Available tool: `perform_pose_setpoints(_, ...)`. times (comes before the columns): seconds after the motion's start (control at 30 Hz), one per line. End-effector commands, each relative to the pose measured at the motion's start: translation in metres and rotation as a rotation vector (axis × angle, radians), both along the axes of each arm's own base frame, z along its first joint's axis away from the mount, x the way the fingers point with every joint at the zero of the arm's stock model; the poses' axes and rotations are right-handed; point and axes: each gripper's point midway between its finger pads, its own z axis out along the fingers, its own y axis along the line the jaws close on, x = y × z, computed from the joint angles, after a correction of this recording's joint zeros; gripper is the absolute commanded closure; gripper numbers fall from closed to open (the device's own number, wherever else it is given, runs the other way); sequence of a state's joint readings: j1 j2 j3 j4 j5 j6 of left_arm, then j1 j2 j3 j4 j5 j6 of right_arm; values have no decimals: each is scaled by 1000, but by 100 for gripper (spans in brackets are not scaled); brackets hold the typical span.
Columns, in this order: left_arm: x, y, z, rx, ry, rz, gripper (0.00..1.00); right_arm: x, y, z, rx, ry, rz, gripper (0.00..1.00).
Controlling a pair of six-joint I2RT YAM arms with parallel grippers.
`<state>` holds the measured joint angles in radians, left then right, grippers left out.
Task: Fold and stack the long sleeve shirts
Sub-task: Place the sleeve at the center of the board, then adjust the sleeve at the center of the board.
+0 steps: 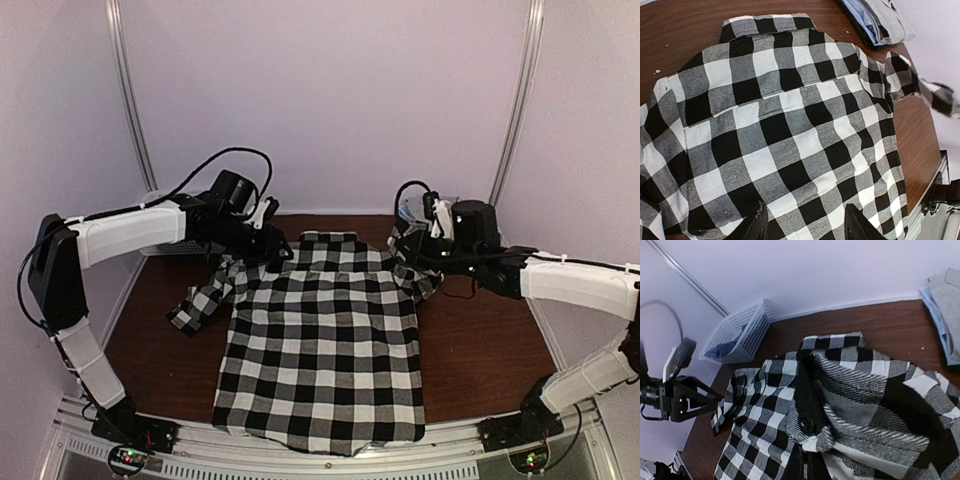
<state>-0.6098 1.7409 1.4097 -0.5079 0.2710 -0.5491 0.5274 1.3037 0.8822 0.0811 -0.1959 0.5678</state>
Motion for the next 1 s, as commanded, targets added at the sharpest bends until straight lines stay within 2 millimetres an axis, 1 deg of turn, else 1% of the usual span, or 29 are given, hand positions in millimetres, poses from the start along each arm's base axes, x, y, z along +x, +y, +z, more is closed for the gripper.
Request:
perform_pose_setpoints(0.0,-10,-12,9,-98,-7,-45,47,-28,48,-40,-2,64,26,100)
perform_pose_setpoints(0.03,-13,-13,3,-101,8,-50,47,-33,60,-48,-3,82,53,99)
perform_pose_setpoints(0.07,-16,-13,-2,-106,21,-58,47,-37,71,-55,-5,99,78,94)
perform_pose_setpoints(0.13,-23,-15,-10,-121,48,-71,47,-44,91,-60,-14,120,128,79)
perform_pose_setpoints(0.2,-31,-18,-18,-135,72,-86,46,-52,103,-62,-44,122,166,64)
perform_pose_setpoints(0.27,-40,-21,-27,-148,98,-96,45,-56,105,-62,-81,122,186,52)
perform_pose_setpoints(0.4,-54,-27,-44,-170,147,-110,44,-63,100,-63,-155,136,217,36)
perform_pose_setpoints(0.5,-63,-37,-53,-185,174,-130,41,-65,87,-69,-213,141,201,33)
perform_pose_setpoints(0.63,-73,-63,-61,-206,201,-168,40,-59,74,-85,-254,179,185,33)
perform_pose_setpoints(0.67,-75,-69,-64,-207,208,-169,40,-58,73,-93,-253,200,193,33)
perform_pose_setpoints(0.73,-77,-77,-69,-210,222,-165,40,-57,78,-106,-221,246,245,31)
perform_pose_setpoints(0.9,-73,-77,-78,-207,246,-115,40,-48,85,-135,-182,319,290,29)
perform_pose_setpoints(0.97,-72,-76,-78,-206,248,-104,40,-39,87,-138,-178,310,287,30)
